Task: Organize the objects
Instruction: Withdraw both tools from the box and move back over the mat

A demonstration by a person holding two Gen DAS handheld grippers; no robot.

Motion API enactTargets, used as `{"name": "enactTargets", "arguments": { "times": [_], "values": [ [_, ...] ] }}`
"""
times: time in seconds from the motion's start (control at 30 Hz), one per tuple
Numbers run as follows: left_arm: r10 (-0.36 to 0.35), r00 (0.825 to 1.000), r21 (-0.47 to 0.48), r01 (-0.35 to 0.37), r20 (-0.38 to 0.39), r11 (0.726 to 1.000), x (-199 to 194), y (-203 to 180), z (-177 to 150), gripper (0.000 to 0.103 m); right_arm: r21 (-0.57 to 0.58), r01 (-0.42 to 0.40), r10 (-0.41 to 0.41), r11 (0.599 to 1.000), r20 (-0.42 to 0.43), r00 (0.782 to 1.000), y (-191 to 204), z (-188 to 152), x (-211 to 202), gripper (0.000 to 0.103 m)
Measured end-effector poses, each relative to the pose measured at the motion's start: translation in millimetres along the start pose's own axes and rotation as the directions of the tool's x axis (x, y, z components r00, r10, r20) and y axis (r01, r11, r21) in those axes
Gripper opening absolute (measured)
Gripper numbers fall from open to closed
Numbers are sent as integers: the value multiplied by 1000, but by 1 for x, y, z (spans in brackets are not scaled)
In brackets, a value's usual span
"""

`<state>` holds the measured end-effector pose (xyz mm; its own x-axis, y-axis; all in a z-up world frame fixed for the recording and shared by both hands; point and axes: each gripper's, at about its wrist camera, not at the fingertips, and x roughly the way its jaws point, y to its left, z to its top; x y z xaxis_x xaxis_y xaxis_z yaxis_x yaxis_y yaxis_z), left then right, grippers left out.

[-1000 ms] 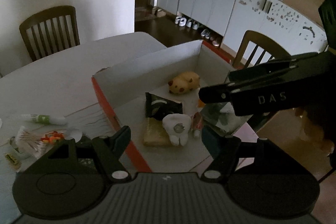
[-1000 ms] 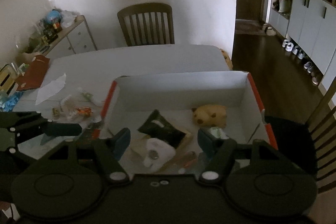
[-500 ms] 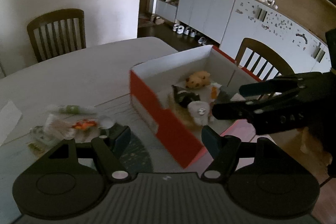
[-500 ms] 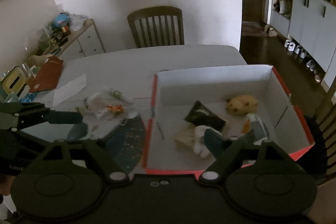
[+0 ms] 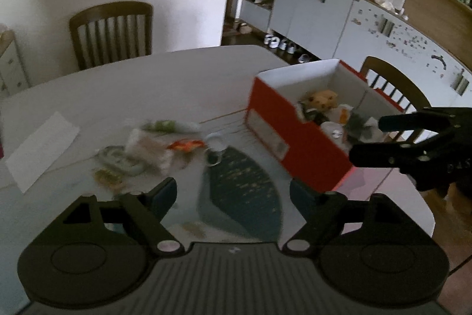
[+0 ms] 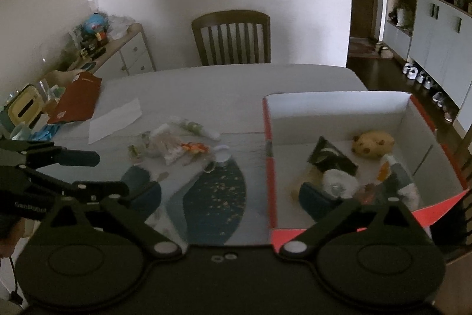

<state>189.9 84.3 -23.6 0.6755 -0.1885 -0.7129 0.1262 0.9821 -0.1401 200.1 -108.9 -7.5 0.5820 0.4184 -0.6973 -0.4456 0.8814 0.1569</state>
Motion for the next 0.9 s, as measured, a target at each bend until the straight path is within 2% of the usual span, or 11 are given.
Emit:
{"name": "enactTargets", "arguments": {
  "times": [0.03,0.2,0.6,0.73,0.9],
  "values": [
    [3,1000,-10,-3,1,1000,-1,6,-2,84,-3,-2,2,1000,-4,1000,4,0,2,101],
    [3,1000,-50,-2,10,999,-3,34,-12,100,-16,2,-2,1000,-22,1000,23,-2,14,102],
    [99,994,-67,-96,38,993,11,89,-28,103,-115,17,-26,993,-80,996,48,10,58,102],
    [118,993,-33,-118,9,992,26,104,-29,102,-126,-8,-6,992,-105,994,50,18,75,102],
    [147,989,31,-147,14,989,44,114,-31,103,-167,-15,-8,986,-136,991,52,29,100,101]
  ]
}}
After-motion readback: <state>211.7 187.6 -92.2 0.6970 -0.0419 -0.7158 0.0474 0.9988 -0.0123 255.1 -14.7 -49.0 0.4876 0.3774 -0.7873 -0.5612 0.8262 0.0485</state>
